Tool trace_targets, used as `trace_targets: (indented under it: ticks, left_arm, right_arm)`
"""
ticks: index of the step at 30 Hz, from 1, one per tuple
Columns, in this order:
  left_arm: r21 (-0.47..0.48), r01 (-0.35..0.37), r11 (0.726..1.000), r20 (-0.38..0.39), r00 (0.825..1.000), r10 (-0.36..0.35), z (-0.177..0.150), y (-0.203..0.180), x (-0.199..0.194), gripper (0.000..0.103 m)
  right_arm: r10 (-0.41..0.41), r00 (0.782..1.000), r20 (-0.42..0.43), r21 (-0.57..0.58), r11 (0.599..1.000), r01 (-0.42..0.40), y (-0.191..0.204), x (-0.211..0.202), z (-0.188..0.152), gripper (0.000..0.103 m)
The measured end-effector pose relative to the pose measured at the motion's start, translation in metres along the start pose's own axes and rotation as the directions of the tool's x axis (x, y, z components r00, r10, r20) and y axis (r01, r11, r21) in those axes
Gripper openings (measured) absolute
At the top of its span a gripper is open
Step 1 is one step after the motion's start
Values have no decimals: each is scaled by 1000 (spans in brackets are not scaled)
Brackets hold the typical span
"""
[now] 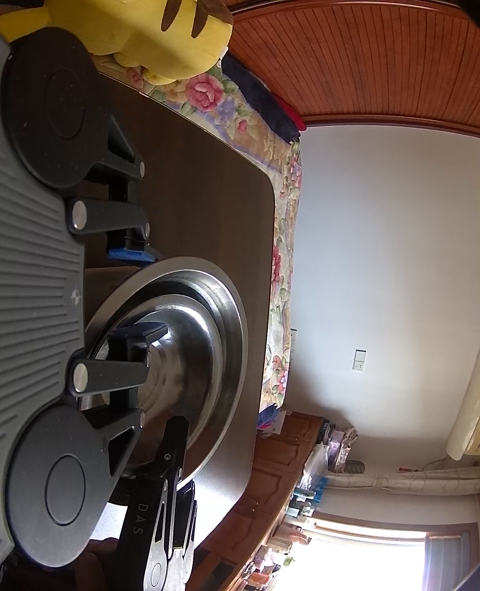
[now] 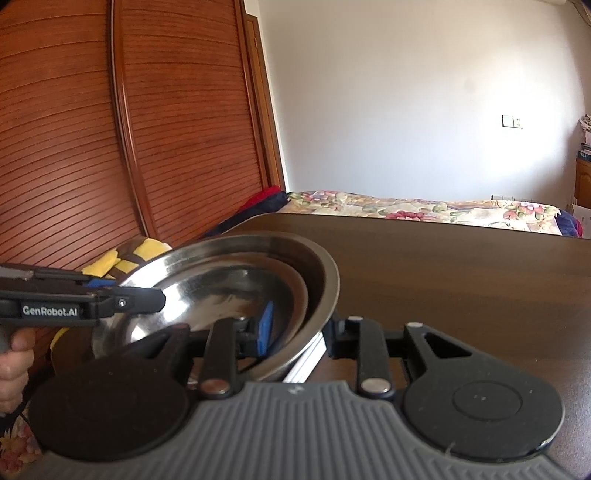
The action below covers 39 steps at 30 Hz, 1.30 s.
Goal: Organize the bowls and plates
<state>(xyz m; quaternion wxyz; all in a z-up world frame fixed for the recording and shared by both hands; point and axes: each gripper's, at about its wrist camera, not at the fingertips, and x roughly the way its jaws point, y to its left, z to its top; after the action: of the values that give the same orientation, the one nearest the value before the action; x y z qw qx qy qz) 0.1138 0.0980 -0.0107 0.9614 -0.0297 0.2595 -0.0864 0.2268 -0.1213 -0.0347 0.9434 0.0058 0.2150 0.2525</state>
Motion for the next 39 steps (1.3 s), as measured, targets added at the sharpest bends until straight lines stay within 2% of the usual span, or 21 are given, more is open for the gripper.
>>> trace_targets:
  ticks: [2, 4, 6, 8, 16, 28, 35, 37, 39]
  left_arm:
    - [-1, 3, 1000, 3, 1000, -3, -1, 1, 1, 33]
    - [0, 3, 1000, 3, 1000, -3, -1, 1, 0, 38]
    - [-5, 1, 1000, 3, 1000, -1, -1, 1, 0, 46]
    - [-12, 4, 1000, 7, 1000, -4, -1, 3, -2, 53]
    - [11, -31, 999, 68, 997, 30, 8, -4, -15, 74]
    - [74, 10, 997, 168, 986, -23, 19, -41, -42, 89]
    - [90, 24, 996, 199, 979, -42, 15, -66, -57, 94]
    - [91, 23, 996, 205, 978, -41, 12, -71, -62, 95]
    - [91, 25, 996, 210, 977, -44, 10, -75, -66, 97]
  right_arm:
    - [-5, 1000, -1, -8, 1000, 5, 2, 0, 0, 34]
    - [-6, 1000, -5, -14, 1000, 6, 4, 1, 1, 36]
    - [-28, 1000, 7, -35, 999, 28, 8, -1, 1, 49]
    - [-44, 999, 20, -51, 998, 45, 11, -4, 1, 55]
    - [-85, 995, 51, -31, 996, 86, 6, -23, 3, 55]
    - [-167, 978, 126, -8, 986, 169, -1, -68, 4, 57]
    - [-206, 964, 171, 1, 978, 209, 0, -93, 2, 69]
    - [-221, 957, 188, 2, 974, 225, 0, -102, 1, 73]
    - [-236, 950, 206, 8, 971, 240, -2, -110, -1, 84]
